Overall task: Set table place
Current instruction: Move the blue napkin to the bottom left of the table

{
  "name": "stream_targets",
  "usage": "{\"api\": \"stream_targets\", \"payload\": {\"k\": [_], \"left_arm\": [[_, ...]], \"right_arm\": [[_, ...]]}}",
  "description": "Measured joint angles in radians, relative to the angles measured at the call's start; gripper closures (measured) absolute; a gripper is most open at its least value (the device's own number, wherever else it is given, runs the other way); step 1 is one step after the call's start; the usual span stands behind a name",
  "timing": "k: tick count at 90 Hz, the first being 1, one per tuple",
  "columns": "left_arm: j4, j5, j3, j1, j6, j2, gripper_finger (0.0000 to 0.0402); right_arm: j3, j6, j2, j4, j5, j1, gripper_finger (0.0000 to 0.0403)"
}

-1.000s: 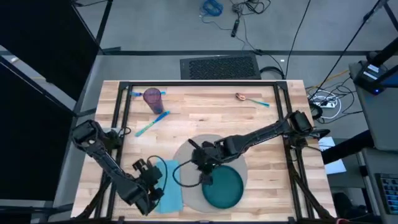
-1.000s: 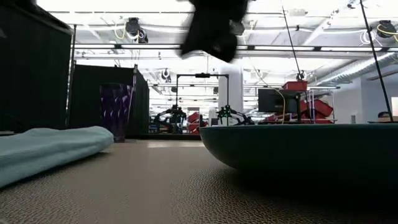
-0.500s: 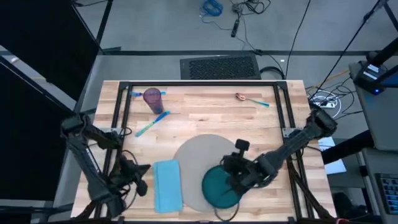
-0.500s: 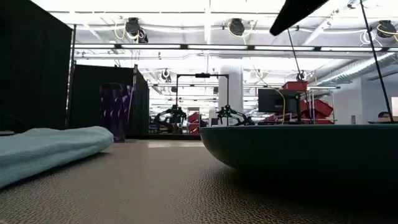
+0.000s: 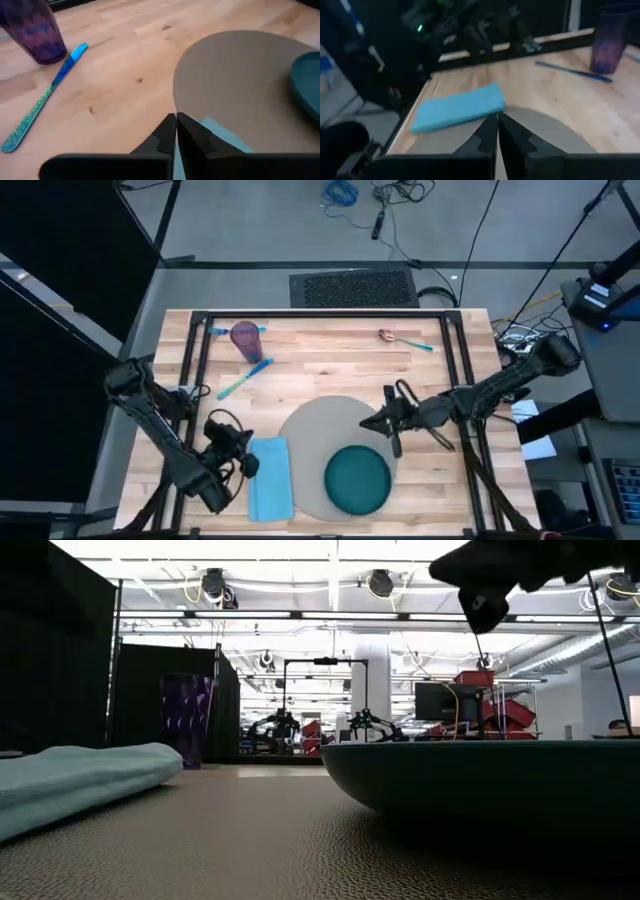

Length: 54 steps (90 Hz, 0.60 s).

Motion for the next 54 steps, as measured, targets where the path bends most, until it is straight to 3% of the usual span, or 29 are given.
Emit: {"api": "stream_targets", "payload": {"k": [12, 30, 43, 54], "left_arm": [[0.096, 0.008, 0.0, 0.034, 0.045, 0.0, 0.0402], [0.209, 0.117, 0.0, 0.058, 0.086, -0.001, 0.0402], [0.243, 0.225, 0.0, 0.058, 0.056, 0.0, 0.0402], [0.258, 0.24, -0.01, 0.058, 0.046, 0.005, 0.0401]], "right_arm": [[0.02, -0.011, 0.001, -0.002, -0.15, -0.062, 0.0403], [0.089, -0.025, 0.001, 0.001, -0.301, -0.138, 0.0403], [0.09, 0.009, 0.002, -0.131, -0.298, -0.095, 0.0386], [0.088, 0.049, 0.011, -0.192, -0.186, -0.04, 0.0347]]}}
